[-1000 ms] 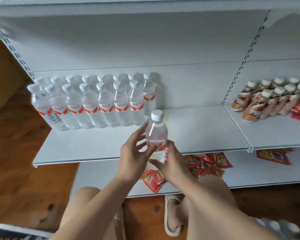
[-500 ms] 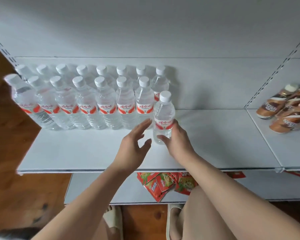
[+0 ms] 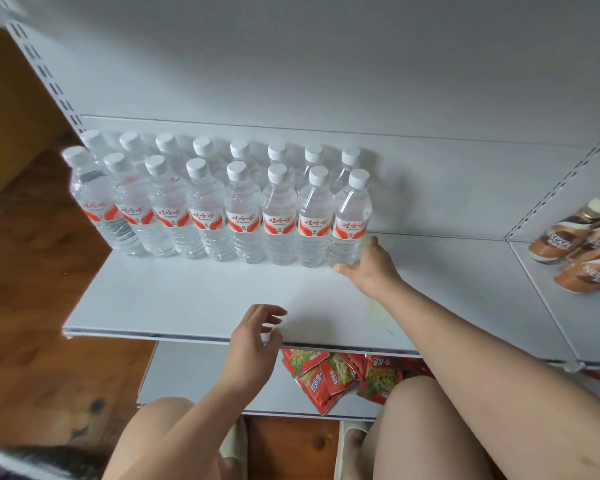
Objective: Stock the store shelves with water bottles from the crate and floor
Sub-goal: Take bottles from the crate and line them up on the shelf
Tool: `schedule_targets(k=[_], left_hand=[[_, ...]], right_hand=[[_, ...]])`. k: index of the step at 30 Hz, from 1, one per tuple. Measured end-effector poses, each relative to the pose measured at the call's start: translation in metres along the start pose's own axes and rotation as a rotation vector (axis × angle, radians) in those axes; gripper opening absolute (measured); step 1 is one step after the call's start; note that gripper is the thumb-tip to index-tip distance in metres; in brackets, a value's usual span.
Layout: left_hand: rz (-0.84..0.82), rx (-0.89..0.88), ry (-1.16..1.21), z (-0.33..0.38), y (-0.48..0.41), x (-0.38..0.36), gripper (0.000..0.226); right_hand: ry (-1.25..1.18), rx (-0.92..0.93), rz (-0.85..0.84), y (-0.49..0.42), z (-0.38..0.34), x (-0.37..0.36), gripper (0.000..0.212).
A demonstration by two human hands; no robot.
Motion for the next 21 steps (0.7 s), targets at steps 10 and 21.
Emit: schedule_targets(k=[10,21], left_hand=[[0.191,0.242,0.446,-0.011,0.112,0.026,0.024],[0.203,0.369,0.347,-0.041,0.206,0.037,0.016]], right_hand=[[-0.736,-0.036,-0.071,0.253,-0.021,-0.07,0.029],[-0.375,0.028,-0.25,0.332,-0.004,-0.099,0.033]])
Point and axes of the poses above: each hand's wrist, its own y-axis away from the middle knuckle, its own x-axis out of the back of the hand, z = x × y, the point moved 9 cm from there along -y, towards the middle knuckle, and after that the axes turned 7 degrees about y, right-handed, at the moved point
